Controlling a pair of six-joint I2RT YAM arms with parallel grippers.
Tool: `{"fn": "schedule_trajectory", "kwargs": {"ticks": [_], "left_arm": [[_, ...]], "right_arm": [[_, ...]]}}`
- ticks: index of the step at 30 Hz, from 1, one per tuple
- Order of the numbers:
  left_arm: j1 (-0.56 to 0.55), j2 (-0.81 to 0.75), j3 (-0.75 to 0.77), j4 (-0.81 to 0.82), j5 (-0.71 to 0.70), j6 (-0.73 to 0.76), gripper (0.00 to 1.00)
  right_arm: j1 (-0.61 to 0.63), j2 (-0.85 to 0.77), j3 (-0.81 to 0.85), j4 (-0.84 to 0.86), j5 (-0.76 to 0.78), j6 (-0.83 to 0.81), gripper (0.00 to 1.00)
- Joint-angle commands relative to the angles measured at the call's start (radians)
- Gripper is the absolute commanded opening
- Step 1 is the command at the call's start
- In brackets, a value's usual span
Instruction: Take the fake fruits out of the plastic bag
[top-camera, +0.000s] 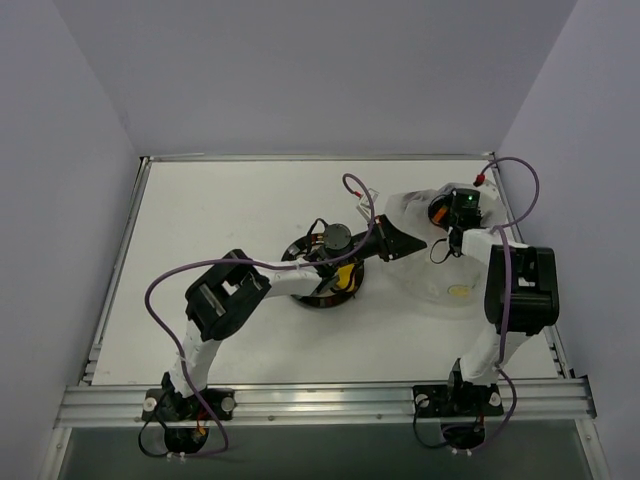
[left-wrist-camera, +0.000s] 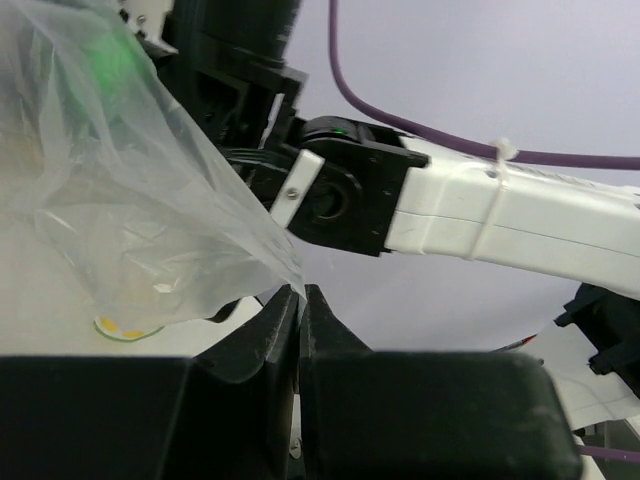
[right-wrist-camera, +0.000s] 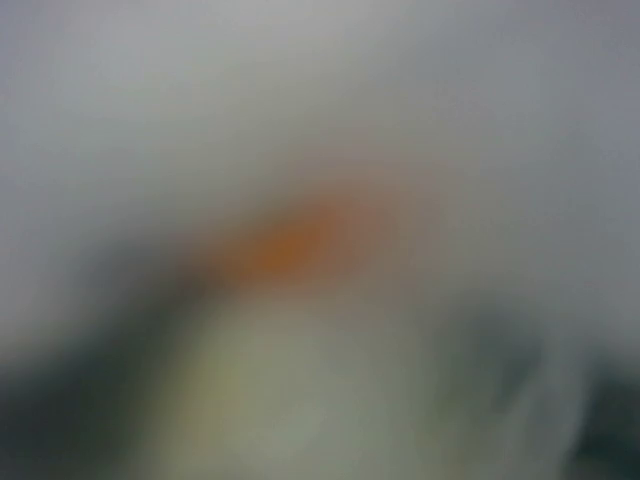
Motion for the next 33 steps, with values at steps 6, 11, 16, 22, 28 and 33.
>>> {"fn": "schedule_trajectory", "kwargs": {"ticks": [6, 11, 16, 22, 28, 33], "left_arm": [[-0.001, -0.028, 0.014, 0.098, 0.019, -0.042, 0.02], [0.001, -0.044, 0.003, 0.089, 0.025, -0.035, 0.02], [0.001, -0.041, 0.000, 0.088, 0.031, -0.036, 0.02], [0.001, -0.018, 0.002, 0.095, 0.033, -0.045, 0.02], [0.004, -0.015, -0.008, 0.092, 0.031, -0.042, 0.02], [0.002, 0.002, 0.000, 0.115, 0.023, -0.061, 0.02]], "right_arm": [[-0.017, 0.023, 0.135, -0.031, -0.017, -0.022, 1.00], [-0.041, 0.115, 0.191, -0.058, -0.005, 0.016, 1.00], [-0.049, 0.186, 0.223, -0.008, -0.121, 0.043, 1.00], [-0.049, 0.218, 0.189, 0.116, -0.215, 0.102, 0.90], [-0.040, 0.038, -0.018, 0.317, -0.086, 0.109, 0.35], [-0.040, -0.110, -0.151, 0.292, -0.015, 0.090, 0.22]]}}
